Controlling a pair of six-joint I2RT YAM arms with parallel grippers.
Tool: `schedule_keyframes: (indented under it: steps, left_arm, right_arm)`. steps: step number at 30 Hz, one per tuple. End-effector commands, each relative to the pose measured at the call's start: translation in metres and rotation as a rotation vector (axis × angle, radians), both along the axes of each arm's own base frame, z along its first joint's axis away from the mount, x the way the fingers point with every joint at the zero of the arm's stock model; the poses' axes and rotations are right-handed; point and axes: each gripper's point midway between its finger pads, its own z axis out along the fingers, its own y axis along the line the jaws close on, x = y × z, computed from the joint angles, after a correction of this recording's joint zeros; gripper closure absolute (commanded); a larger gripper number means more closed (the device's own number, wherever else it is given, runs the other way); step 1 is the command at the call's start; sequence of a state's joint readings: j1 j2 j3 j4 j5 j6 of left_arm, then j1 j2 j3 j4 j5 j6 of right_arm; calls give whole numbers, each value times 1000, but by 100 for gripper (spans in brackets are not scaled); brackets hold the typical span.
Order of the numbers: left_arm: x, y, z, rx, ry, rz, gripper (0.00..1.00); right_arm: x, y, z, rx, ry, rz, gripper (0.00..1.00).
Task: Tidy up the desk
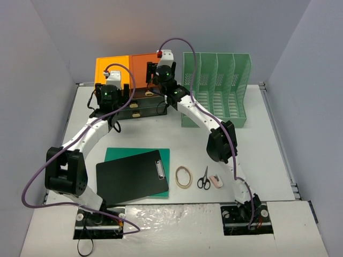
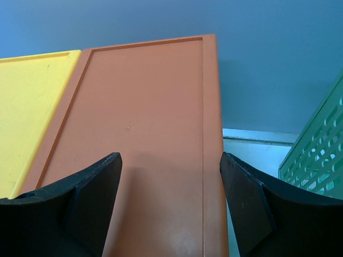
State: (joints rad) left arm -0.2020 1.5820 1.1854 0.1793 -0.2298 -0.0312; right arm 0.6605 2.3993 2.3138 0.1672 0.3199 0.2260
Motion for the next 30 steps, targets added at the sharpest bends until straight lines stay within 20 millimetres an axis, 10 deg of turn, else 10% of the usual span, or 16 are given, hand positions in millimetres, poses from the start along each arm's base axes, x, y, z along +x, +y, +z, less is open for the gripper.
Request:
schedule_keyframes:
  steps: [1,11,24,30]
  left_arm:
    - [18,-6,47,-40,-147,-18,25]
    - [18,-6,35,-49,-139,-14,42]
    - [13,-5,31,-51,-111,-9,99]
    - [-2,-3,33,-66,-93,-2,100]
  right_arm:
    - [-14,8,-50,-77,135,50,29]
    - [-14,9,-56,-81,142,52,29]
    - [-12,9,-59,-83,143,48,29]
    - [-11,7,-61,-85,148,43,29]
